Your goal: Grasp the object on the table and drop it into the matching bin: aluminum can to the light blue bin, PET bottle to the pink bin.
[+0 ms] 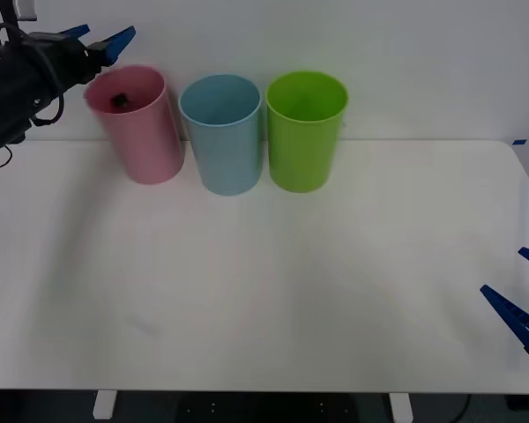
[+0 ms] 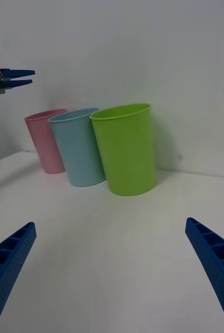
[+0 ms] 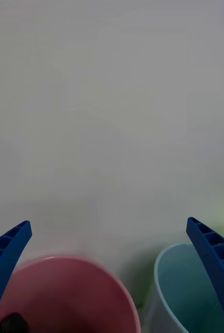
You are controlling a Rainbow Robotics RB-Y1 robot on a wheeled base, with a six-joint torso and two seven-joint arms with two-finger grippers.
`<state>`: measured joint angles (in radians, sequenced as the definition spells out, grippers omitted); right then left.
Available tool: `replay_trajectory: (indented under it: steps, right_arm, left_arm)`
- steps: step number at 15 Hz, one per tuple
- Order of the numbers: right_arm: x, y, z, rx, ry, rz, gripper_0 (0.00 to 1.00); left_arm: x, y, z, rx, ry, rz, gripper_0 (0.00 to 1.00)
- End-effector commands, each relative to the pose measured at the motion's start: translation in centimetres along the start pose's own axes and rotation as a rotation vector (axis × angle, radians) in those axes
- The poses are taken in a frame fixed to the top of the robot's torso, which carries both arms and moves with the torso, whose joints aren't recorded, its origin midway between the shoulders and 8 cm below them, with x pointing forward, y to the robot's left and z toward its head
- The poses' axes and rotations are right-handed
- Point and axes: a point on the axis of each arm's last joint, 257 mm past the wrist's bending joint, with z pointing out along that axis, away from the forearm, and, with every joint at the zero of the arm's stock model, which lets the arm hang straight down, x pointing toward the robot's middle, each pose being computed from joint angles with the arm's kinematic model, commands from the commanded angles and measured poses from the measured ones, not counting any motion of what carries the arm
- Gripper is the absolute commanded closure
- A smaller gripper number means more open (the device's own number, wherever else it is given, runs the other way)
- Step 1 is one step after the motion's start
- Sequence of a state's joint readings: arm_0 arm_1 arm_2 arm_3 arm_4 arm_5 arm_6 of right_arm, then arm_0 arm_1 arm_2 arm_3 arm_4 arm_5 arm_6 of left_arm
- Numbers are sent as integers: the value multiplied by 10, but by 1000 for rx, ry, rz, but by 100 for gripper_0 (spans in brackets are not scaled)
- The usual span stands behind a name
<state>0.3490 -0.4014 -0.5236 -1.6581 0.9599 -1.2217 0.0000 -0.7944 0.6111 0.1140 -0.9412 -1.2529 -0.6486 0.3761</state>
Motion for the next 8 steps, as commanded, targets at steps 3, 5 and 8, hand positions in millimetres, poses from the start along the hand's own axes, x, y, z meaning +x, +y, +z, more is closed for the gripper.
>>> replay_trajectory:
  steps: [3, 5, 8]
  right_arm:
    - [0, 0, 0, 0, 0, 0, 0]
    - [0, 0, 0, 0, 0, 0, 0]
    - [0, 0, 0, 0, 0, 0, 0]
  left_arm:
    - [13, -10, -50, 32, -58, -63, 0]
    - [19, -14, -80, 40, -76, -69, 0]
    - [26, -19, -120, 64, -75, -66, 0]
